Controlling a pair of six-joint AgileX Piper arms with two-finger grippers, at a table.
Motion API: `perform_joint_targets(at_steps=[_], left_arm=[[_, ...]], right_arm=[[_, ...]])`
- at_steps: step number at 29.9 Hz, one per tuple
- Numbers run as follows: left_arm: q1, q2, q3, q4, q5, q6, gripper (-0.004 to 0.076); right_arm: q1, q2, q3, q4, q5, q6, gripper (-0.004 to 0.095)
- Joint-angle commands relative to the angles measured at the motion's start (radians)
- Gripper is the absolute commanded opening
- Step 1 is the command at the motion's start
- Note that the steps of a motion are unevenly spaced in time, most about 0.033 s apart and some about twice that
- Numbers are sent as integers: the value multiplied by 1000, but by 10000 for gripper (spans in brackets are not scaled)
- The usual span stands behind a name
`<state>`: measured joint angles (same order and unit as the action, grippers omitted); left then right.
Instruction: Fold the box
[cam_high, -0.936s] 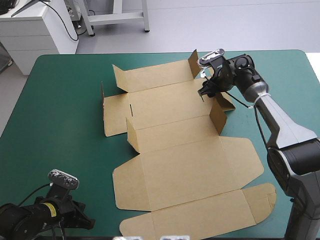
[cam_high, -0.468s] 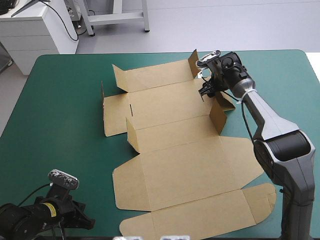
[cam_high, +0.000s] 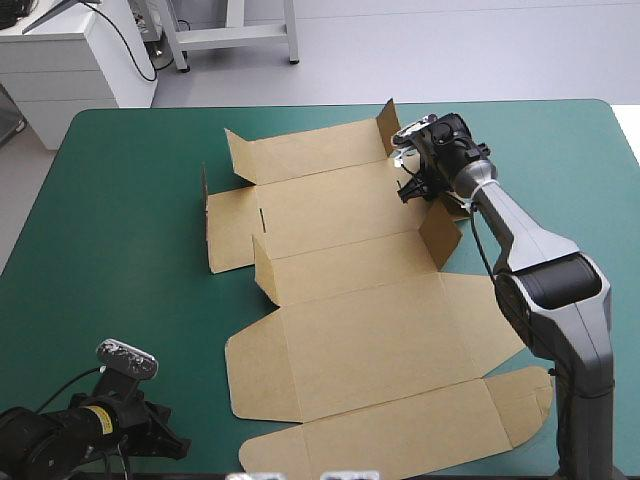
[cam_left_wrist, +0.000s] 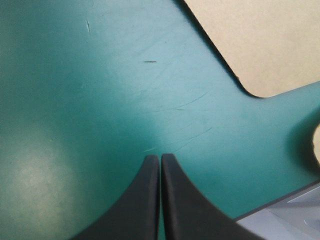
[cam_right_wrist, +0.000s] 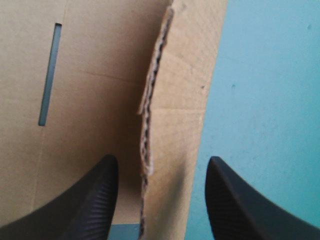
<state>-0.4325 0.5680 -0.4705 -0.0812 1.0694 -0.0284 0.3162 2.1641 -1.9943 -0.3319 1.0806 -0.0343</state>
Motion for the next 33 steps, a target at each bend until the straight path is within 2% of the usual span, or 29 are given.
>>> perform_joint_targets(at_steps=[1, 6, 14, 20, 27, 33], left_arm=[[-2, 4, -23, -19, -34, -3, -8], [-2, 4, -23, -19, -34, -3, -8], [-2, 4, -23, -19, -34, -3, -8], [-2, 4, -23, -19, -34, -3, -8], [-2, 4, -23, -19, -34, -3, -8], [-2, 4, -23, -19, -34, -3, -8]], right_arm=[[0, -59, -35, -61, 5, 25, 299], [0, -59, -35, -108, 5, 43, -22], [0, -59, -61, -153, -1, 26, -21], [0, -59, -193, -141, -1, -173, -21], [0, -59, -313, 26, -88, -452, -21], [0, -59, -322, 254, -222, -806, -21]])
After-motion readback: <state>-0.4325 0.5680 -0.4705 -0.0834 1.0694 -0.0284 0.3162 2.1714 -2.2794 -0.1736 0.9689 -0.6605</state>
